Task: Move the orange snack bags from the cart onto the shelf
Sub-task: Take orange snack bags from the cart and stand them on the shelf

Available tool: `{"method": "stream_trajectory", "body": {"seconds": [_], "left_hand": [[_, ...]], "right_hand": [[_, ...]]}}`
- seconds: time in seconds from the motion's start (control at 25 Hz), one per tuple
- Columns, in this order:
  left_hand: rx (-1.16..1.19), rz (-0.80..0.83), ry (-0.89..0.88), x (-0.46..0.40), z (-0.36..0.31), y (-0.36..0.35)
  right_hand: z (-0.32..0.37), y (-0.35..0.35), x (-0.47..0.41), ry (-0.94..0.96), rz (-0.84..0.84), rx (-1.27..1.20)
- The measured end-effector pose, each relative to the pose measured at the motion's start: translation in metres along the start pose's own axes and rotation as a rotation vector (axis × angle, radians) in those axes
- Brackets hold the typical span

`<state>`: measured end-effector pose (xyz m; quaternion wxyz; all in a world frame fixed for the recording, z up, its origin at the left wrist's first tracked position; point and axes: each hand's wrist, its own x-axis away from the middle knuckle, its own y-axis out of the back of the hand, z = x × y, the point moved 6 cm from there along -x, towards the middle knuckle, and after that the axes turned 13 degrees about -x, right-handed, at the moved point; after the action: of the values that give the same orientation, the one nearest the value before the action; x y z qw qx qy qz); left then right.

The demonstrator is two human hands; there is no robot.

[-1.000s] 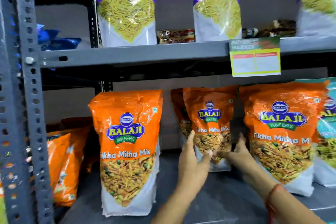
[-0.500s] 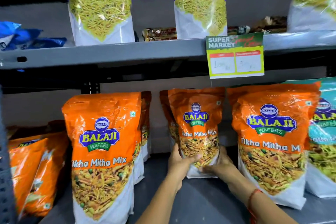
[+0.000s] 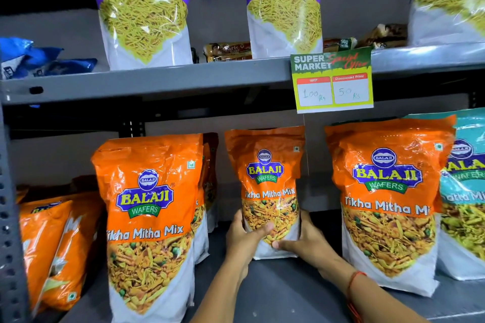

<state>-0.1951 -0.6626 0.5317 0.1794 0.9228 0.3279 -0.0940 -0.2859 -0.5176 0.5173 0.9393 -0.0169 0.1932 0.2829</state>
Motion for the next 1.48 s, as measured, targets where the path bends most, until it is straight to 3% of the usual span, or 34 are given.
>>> {"method": "stream_trajectory", "body": {"seconds": [0.36,0.6,0.68,0.8,0.92,1.0,1.16,1.28,1.48], "left_hand": [[0.115,0.015,0.012,-0.002,0.002,0.0],[0.149,-0.325,-0.191,0.054,-0.038,0.002],[0.13,-0.355,-0.307,0.069,-0.065,-0.006],[0.02,-0.167,-0.355,0.074,-0.098,-0.045],[-0.044,0.126,-0.214,0.079,-0.096,-0.096],[-0.009,0.287,-0.079,0.075,-0.078,-0.116],[0.072,0.52,0.041,0.072,-0.051,-0.143],[0.08,0.469,0.001,0.07,-0.049,-0.152],[0.051,0.328,-0.063,0.074,-0.054,-0.135]], "right_hand": [[0.005,0.002,0.005,0.049,-0.025,0.111],[0.061,0.008,0.053,0.454,-0.222,0.146],[0.08,0.015,0.083,0.562,-0.292,0.107],[0.096,0.067,0.121,0.621,-0.528,0.049],[0.093,0.136,0.146,0.522,-0.676,0.053],[0.075,0.164,0.147,0.335,-0.601,0.031],[0.038,0.181,0.134,0.054,-0.245,0.046],[0.029,0.19,0.125,0.051,-0.218,0.148],[0.03,0.187,0.116,0.071,-0.157,0.019]]}}
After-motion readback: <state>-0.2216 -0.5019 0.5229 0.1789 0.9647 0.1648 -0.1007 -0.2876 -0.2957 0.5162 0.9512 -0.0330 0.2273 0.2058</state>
